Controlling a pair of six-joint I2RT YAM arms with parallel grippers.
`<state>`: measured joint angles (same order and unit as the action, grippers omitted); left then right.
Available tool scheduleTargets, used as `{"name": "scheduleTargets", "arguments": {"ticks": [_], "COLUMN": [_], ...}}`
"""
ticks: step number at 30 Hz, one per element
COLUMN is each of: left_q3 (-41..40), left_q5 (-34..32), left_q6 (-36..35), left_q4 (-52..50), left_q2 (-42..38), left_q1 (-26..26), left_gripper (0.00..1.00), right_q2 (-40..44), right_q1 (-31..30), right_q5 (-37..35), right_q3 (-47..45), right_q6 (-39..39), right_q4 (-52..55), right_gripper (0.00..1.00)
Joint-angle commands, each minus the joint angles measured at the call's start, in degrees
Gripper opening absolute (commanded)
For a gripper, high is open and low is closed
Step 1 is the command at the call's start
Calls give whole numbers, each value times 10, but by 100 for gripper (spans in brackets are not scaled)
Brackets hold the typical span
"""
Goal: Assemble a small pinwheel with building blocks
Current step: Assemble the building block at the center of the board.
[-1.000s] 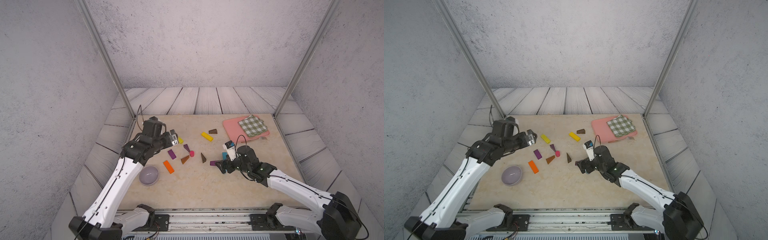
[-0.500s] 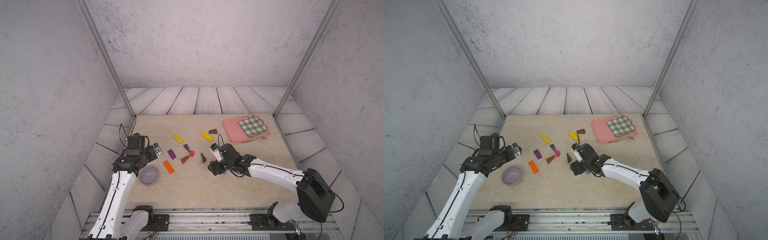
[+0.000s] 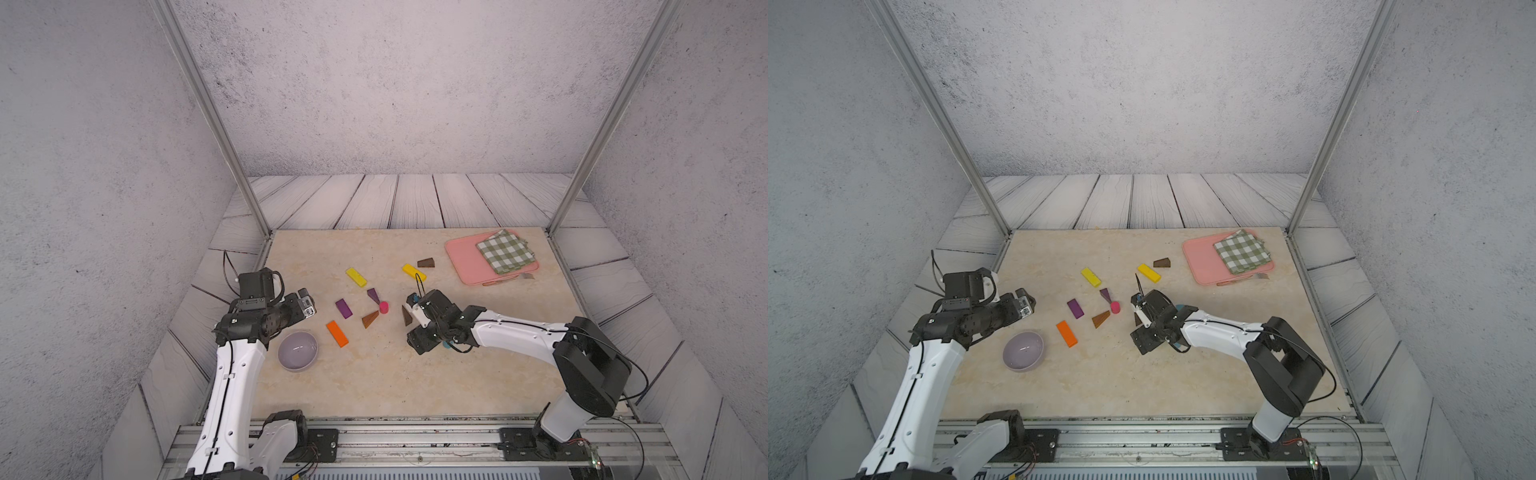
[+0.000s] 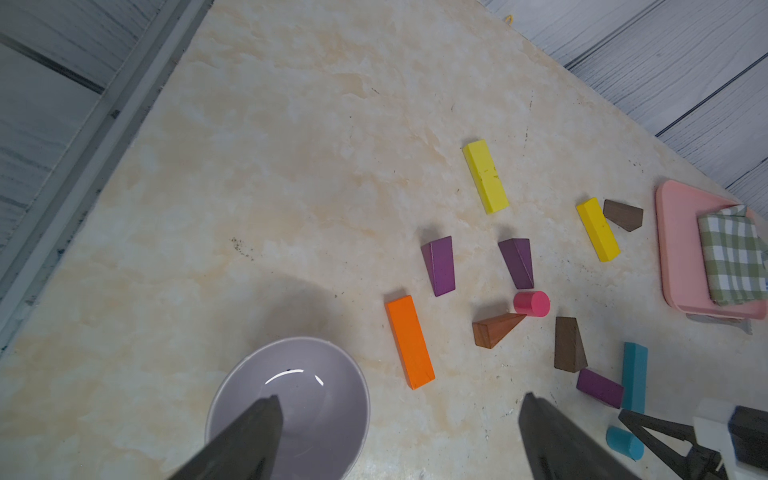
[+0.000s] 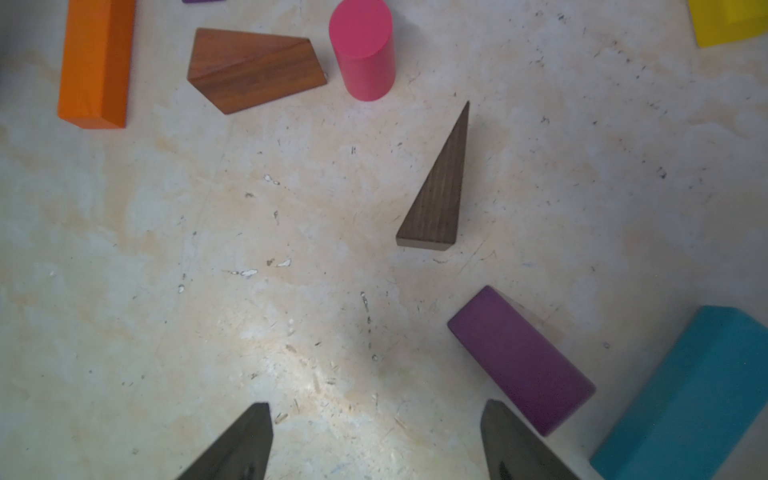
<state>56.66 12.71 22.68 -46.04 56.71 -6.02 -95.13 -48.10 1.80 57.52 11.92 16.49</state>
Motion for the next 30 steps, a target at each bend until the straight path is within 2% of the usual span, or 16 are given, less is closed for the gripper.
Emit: {"name": "scheduleTargets", "arguments": {"ticks": [1,10,25,30], "left_q3": [-8,-13,-20,-19], "left_q5": [29,41,76,84], "left_q6": [-6,-4,-3,-3], "left_q4": [4,10,20,20], "left_q2": [8,6,14,17], "left_q1": [-8,-26,-48,-54], "left_gripper": [96,96,96,96], "right_q2": [-26,-142,-222,-243], "right_q1": [2,12,17,16], "right_q5": [-24,-37,-56,-67], "right_q3": [21,142,218,251], "right_q6": [5,21,6,-21], "right_q4": [1,12,76,106], "right_gripper": [83,70,51,37]}}
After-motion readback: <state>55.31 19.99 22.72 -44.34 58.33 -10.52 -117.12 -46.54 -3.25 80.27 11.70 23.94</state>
